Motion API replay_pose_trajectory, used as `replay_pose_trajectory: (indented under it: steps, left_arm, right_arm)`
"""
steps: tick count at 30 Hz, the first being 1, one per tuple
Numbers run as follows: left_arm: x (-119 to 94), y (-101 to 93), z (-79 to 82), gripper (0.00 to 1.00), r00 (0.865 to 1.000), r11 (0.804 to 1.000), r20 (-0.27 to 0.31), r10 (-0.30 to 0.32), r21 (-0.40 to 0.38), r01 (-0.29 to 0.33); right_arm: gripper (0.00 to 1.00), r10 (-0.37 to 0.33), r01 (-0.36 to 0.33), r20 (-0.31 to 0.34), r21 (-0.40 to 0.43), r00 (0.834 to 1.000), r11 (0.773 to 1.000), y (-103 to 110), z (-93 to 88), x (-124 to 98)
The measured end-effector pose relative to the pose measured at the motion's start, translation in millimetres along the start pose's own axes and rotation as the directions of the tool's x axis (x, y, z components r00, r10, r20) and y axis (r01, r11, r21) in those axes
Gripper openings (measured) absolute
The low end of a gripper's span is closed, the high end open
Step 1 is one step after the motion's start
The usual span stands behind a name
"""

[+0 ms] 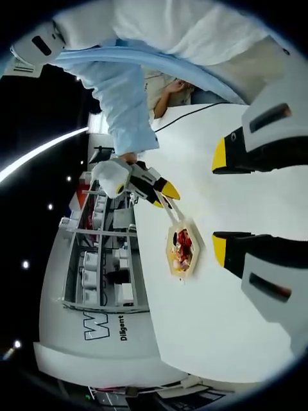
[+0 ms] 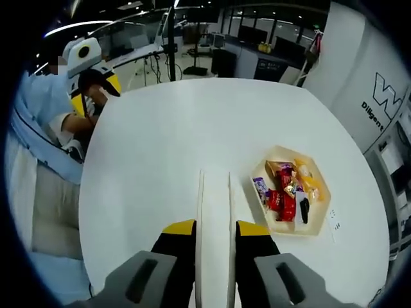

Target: Place the target food into the container with the food tongs after gripping and lifting it, then release it inside without dropping or visibly crushing the food.

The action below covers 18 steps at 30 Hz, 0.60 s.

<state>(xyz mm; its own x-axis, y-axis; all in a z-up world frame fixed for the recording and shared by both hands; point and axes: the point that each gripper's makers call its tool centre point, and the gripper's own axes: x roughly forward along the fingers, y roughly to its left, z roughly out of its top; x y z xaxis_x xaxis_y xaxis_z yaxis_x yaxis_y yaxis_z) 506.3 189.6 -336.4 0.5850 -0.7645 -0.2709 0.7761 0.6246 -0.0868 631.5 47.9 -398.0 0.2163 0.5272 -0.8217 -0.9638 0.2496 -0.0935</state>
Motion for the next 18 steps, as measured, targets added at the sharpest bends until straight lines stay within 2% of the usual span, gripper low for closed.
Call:
replay_pose_trajectory:
  steps: [10,18]
  left_arm:
    - [4.3,-3.4,-2.2,0.34,1.0,1.0,-0.009,-0.024,0.0,0.024]
    - [12.6,-8.4,-2.0,0.34,0.999,0.999,-0.013,-0.053,0.004,0.053]
  right_arm:
    - [0.14,0.035,-0.035,0.036,-0.012,0.999,0.999,25.1,4.0,-6.0]
    - [0.14,0.073,-0.072,0.062,-0.02,0.995,0.997,43.2,0.0,-12.6]
